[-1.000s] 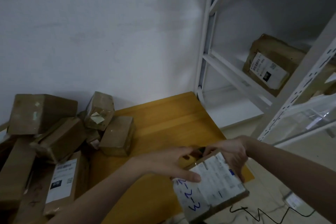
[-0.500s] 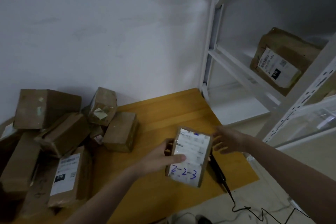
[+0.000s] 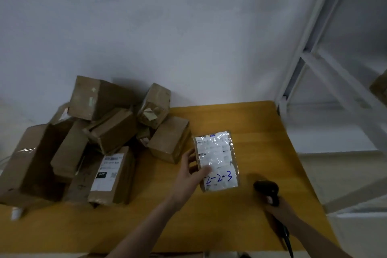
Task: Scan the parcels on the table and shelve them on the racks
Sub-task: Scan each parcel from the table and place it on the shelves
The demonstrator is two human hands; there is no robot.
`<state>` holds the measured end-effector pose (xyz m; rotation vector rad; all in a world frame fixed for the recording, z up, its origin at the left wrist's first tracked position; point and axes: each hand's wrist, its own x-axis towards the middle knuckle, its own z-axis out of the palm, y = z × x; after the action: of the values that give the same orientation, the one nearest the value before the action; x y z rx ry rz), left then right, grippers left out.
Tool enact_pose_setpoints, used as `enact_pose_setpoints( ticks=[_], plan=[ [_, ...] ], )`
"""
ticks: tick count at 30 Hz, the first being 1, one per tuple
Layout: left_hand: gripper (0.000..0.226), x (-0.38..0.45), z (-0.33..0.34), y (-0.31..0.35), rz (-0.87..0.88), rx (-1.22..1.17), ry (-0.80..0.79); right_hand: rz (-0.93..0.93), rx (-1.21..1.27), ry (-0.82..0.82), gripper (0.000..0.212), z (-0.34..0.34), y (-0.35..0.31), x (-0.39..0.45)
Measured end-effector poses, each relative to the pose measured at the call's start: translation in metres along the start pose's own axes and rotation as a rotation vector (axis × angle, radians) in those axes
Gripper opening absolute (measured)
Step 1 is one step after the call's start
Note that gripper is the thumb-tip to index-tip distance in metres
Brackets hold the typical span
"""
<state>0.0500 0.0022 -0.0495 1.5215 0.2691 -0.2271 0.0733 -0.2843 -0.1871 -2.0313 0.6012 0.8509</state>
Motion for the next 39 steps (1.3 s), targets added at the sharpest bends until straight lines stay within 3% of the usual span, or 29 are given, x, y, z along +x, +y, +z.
enact_pose_setpoints(
  ticks=[4, 10, 16, 35, 39],
  plan=[
    [0.08, 0.009, 0.001, -0.002, 0.013, 0.023, 0.026, 0.025, 0.117, -0.063, 0.032, -0.004, -0.013, -0.019],
    [0.07, 0.03, 0.016, -0.005, 0.062, 0.07, 0.119, -0.376, 0.279, 0.14, 0.027, -0.02, -0.071, -0.103],
    [0.072, 0.044, 0.046, 0.0, 0.141, 0.106, 0.116, -0.631, 0.248, 0.018, 0.017, -0.025, -0.118, -0.185],
    [0.069, 0.046, 0.061, 0.004, 0.164, 0.116, 0.053, -0.623, 0.278, 0.028, 0.029, -0.03, -0.113, -0.185],
    [0.07, 0.042, 0.049, 0.001, 0.125, 0.077, 0.147, -0.579, 0.28, 0.165, 0.021, -0.024, -0.096, -0.144]
  ],
)
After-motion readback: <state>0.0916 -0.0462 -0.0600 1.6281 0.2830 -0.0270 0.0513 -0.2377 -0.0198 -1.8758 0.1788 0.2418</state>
